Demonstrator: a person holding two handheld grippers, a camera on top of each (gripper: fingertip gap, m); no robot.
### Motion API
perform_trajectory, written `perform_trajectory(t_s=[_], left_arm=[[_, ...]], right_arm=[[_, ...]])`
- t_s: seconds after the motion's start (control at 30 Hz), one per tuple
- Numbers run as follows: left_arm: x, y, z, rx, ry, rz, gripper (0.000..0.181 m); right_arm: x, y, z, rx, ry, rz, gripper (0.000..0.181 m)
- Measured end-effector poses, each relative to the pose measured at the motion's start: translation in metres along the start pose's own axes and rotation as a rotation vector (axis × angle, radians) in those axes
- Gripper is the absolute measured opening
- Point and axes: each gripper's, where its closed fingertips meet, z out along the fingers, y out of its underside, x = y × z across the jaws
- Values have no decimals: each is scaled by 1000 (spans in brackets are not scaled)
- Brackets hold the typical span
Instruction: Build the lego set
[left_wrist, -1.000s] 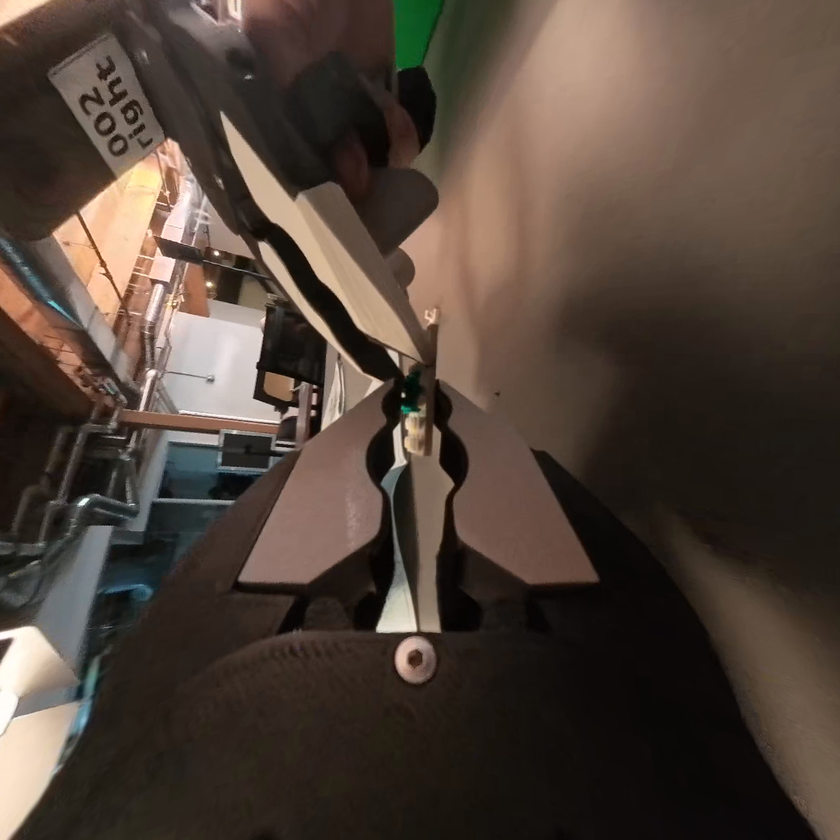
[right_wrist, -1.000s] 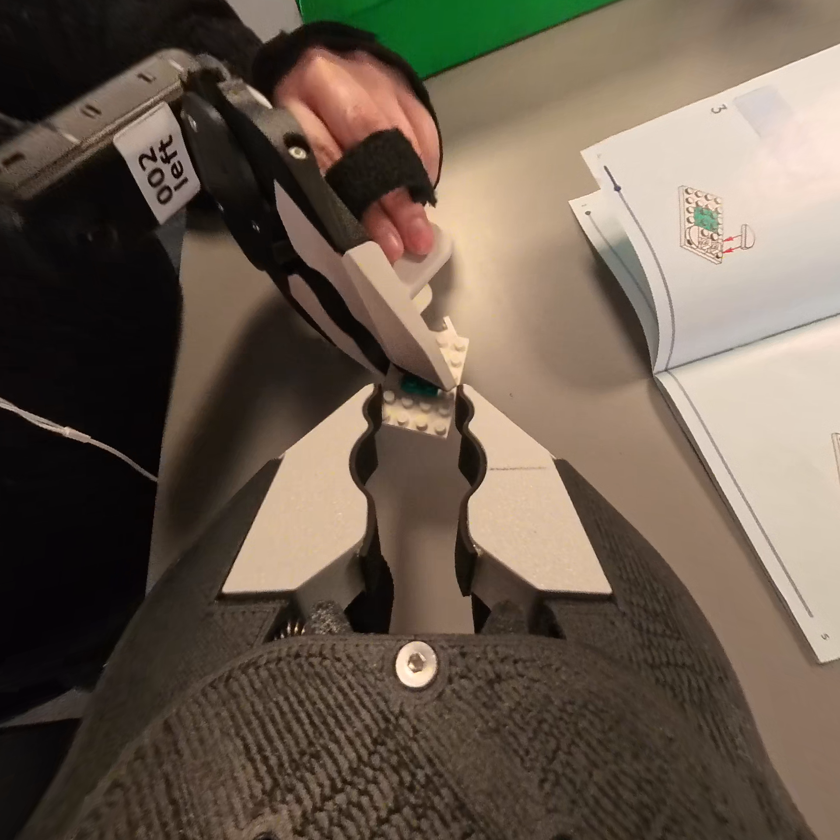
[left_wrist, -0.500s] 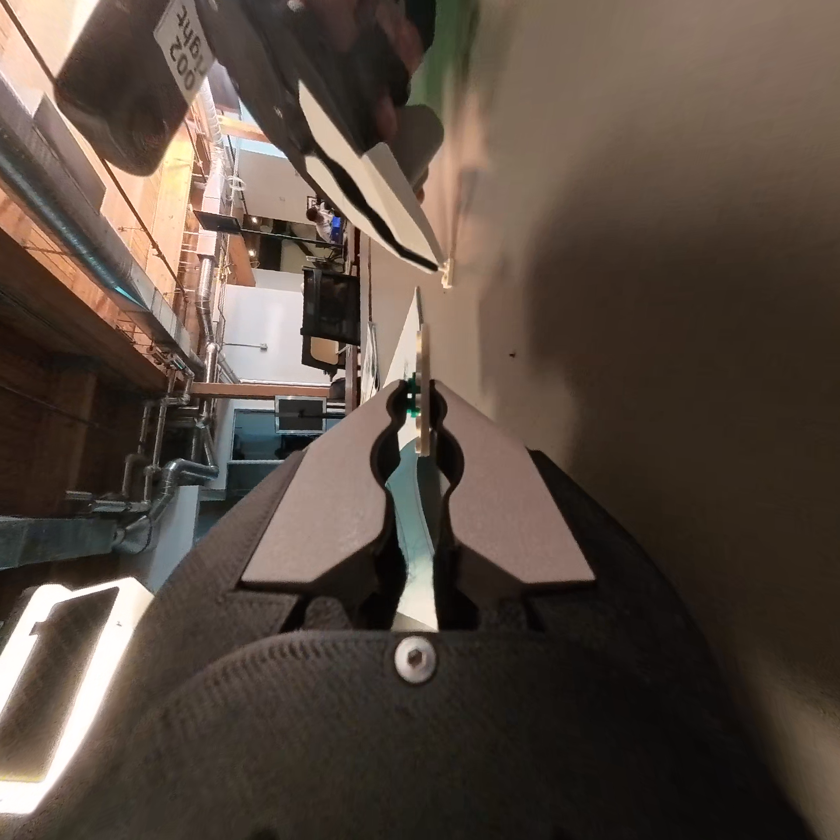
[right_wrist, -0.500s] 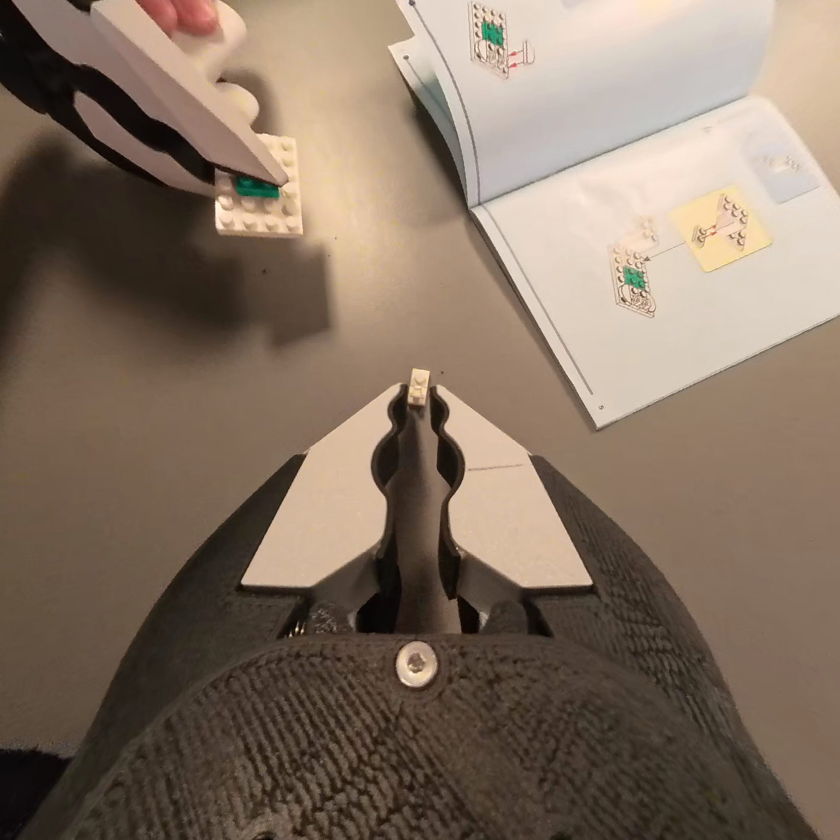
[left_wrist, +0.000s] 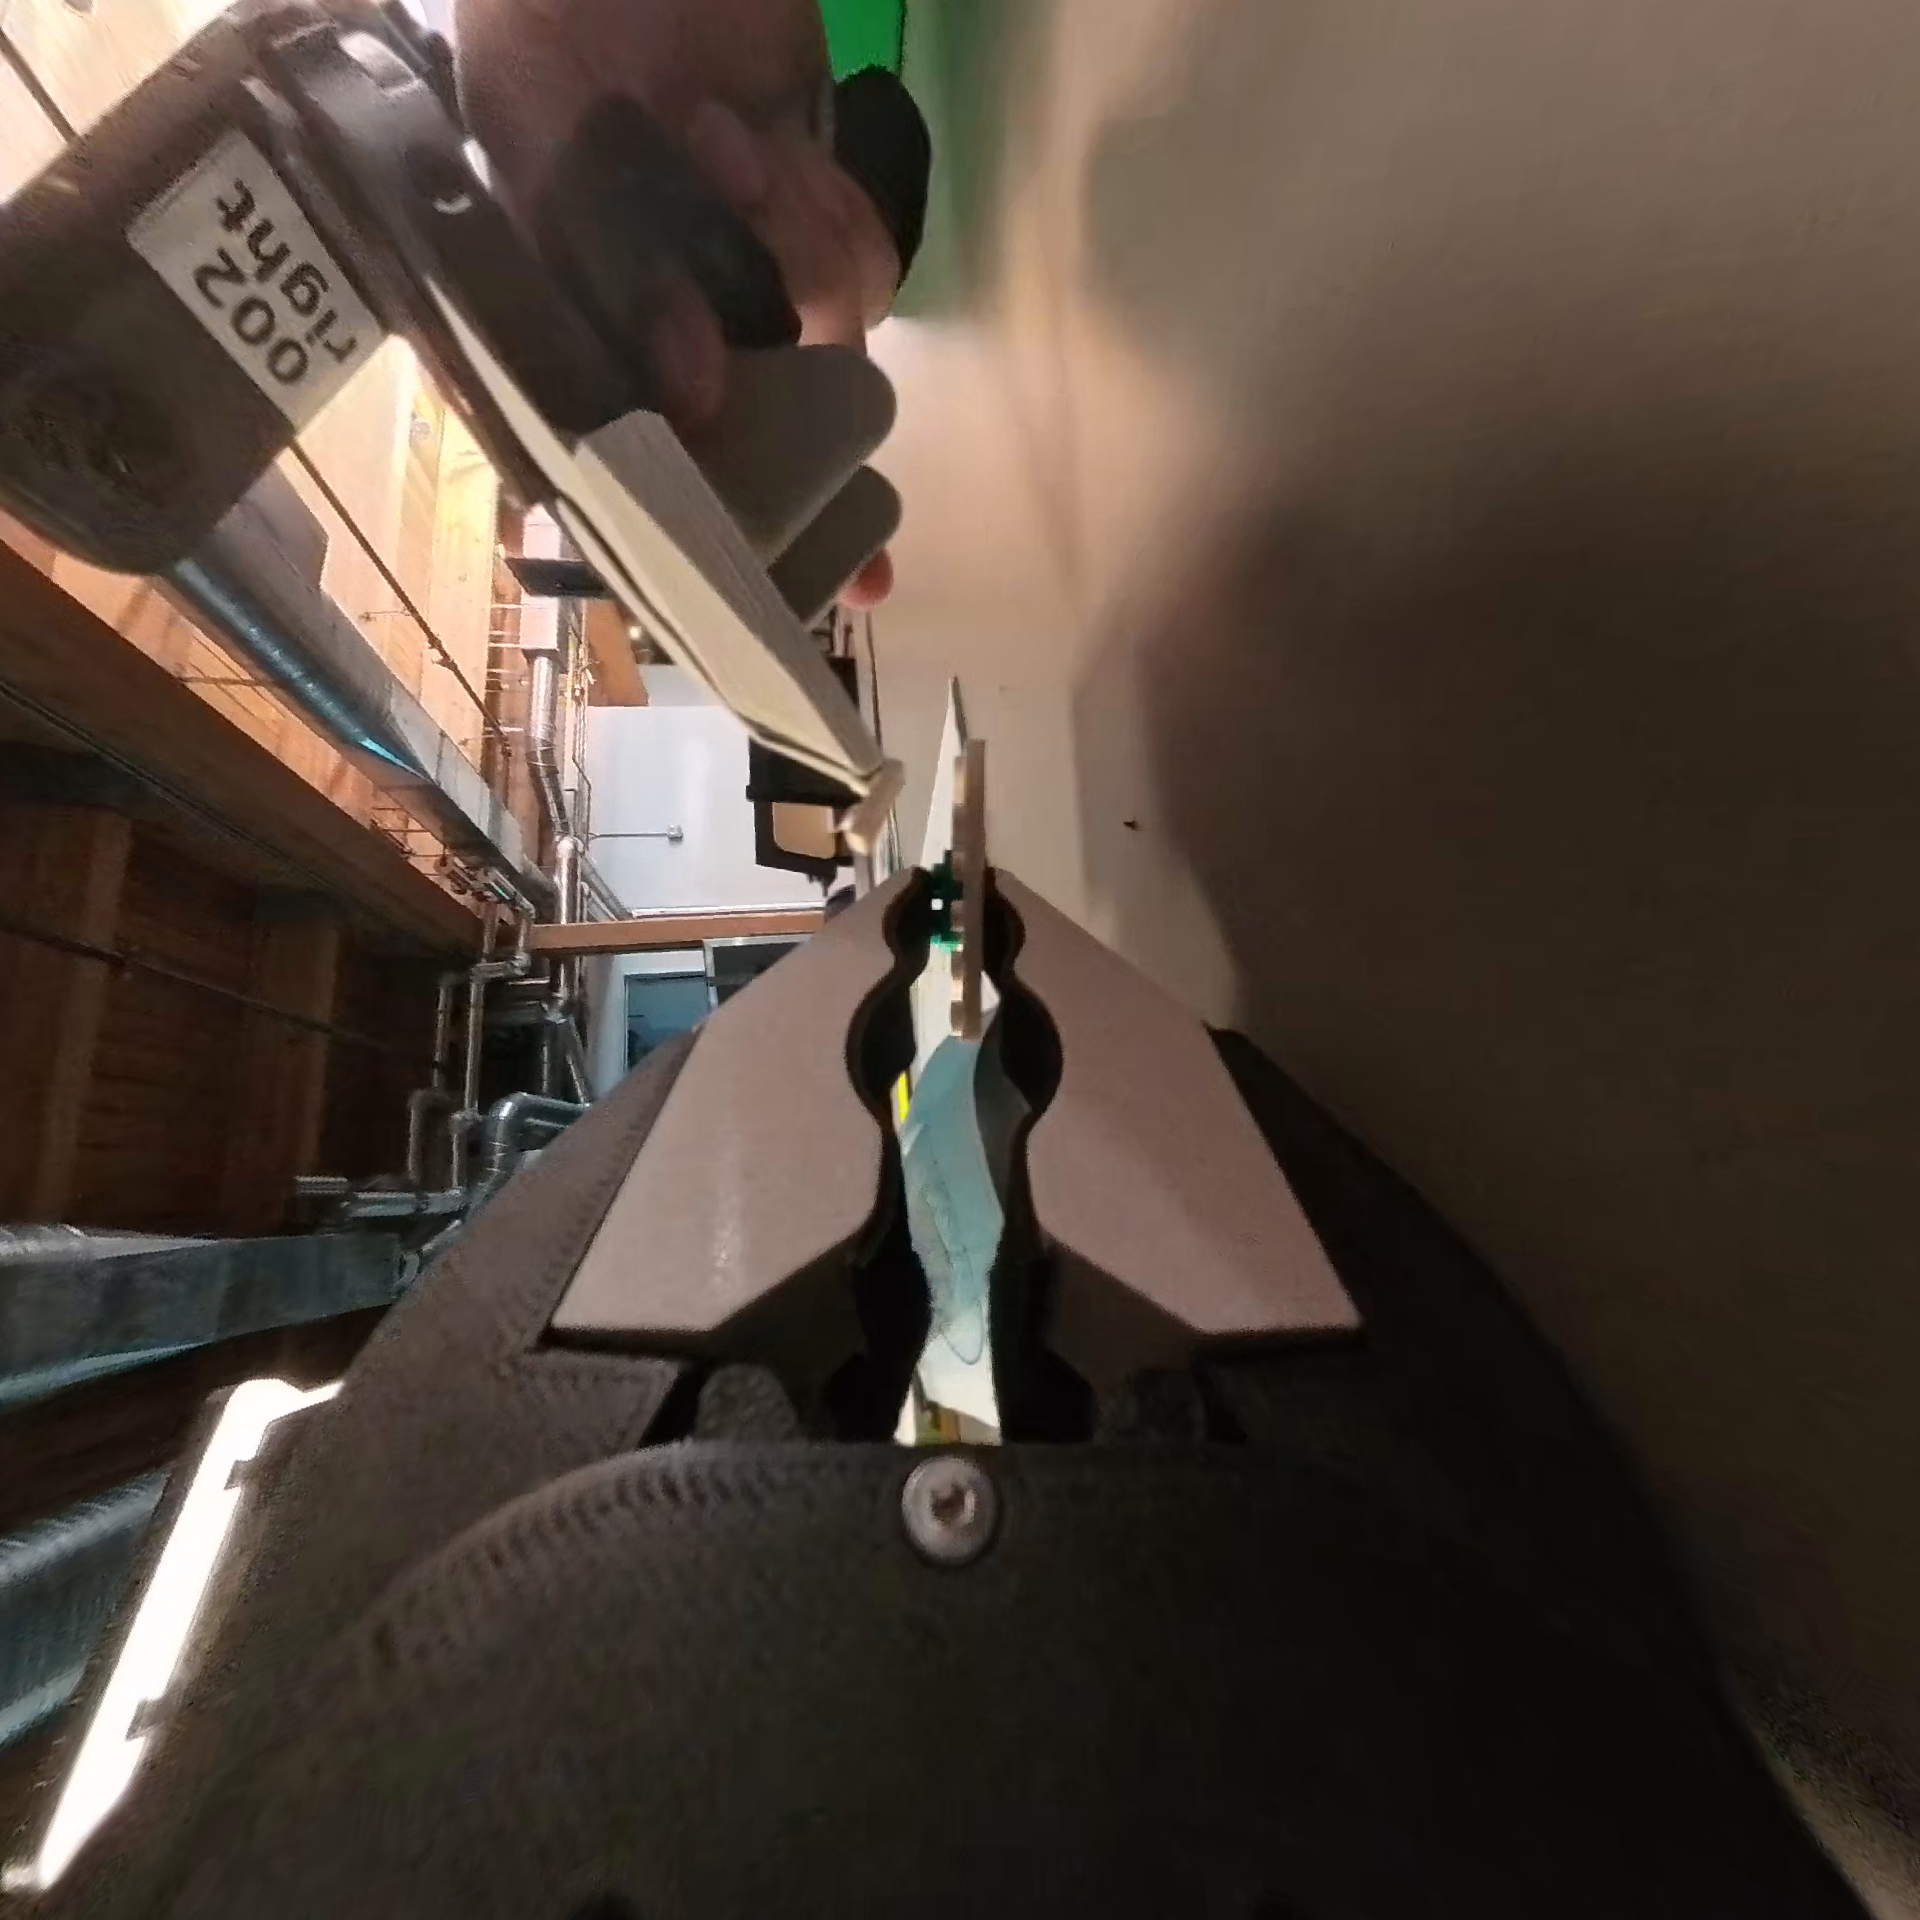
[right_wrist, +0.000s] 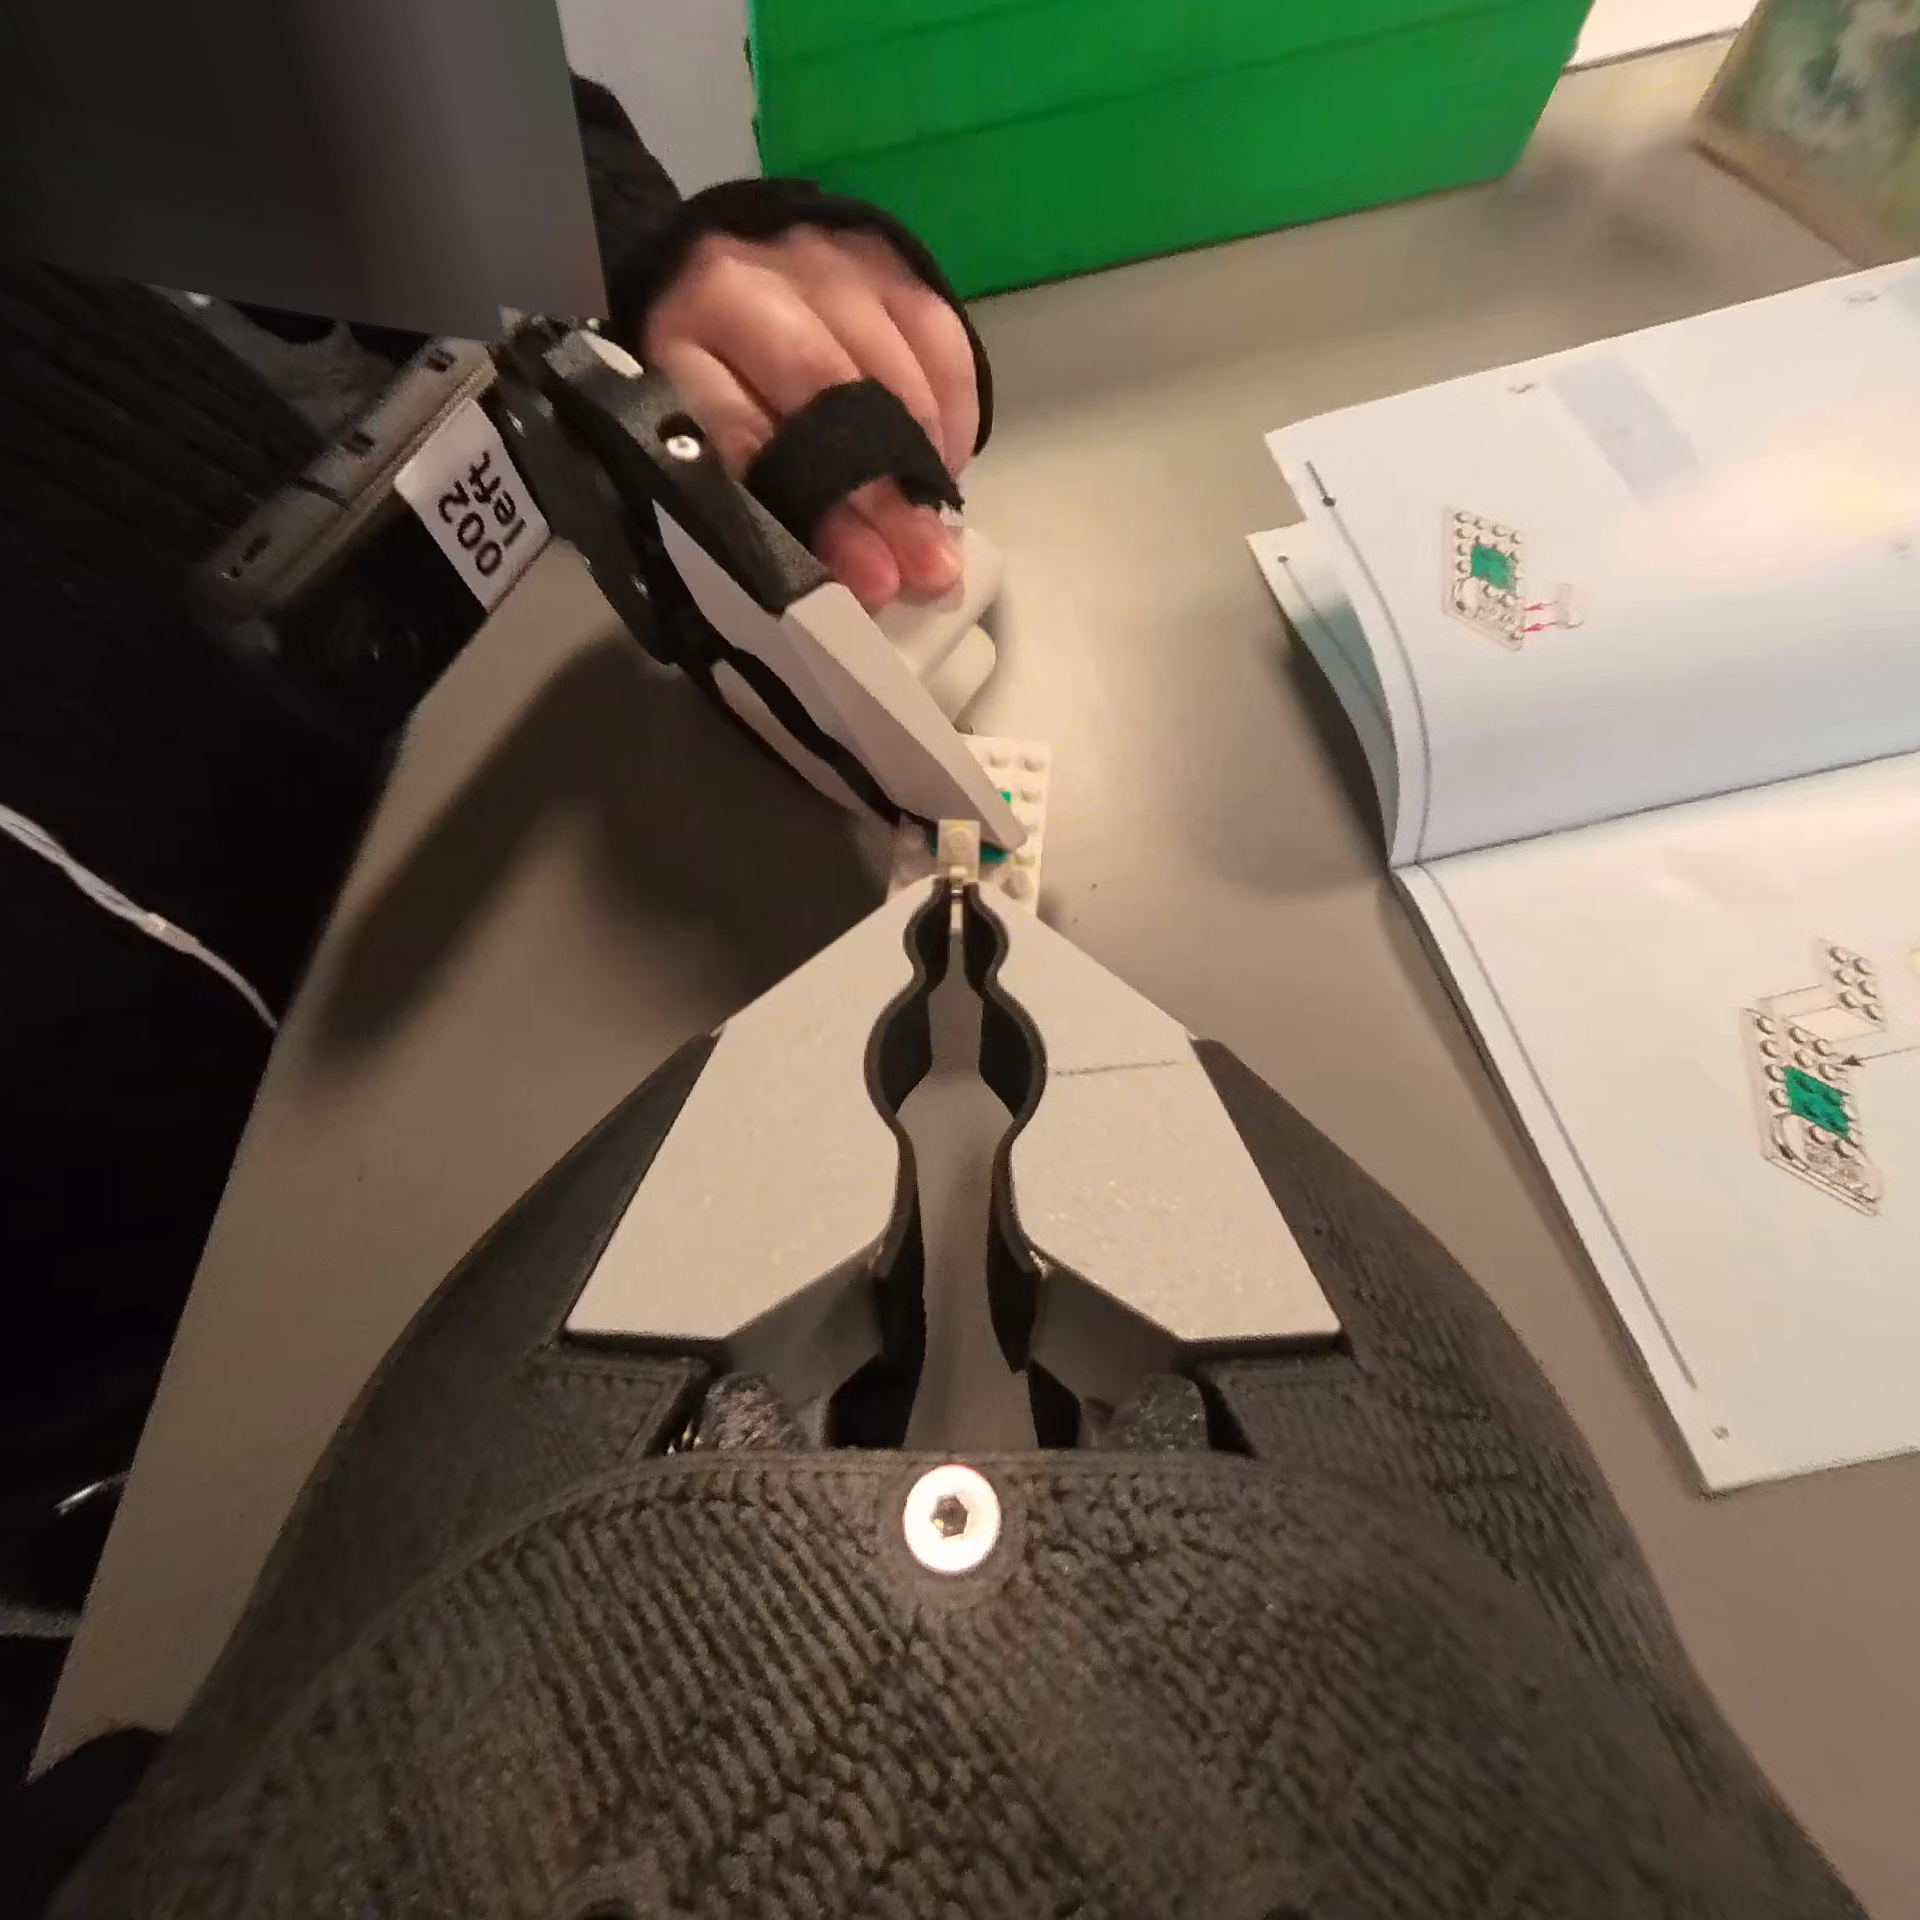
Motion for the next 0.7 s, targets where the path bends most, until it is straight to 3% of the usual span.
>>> perform_trajectory(t_s=[0.37, 0.7], left_arm=[[0, -2, 0, 7, -7, 26, 8], [1, 2, 1, -26, 12, 55, 7]], right_arm=[[2, 11, 5, -119, 31, 5, 0], [7, 13, 10, -430, 168, -44, 0]])
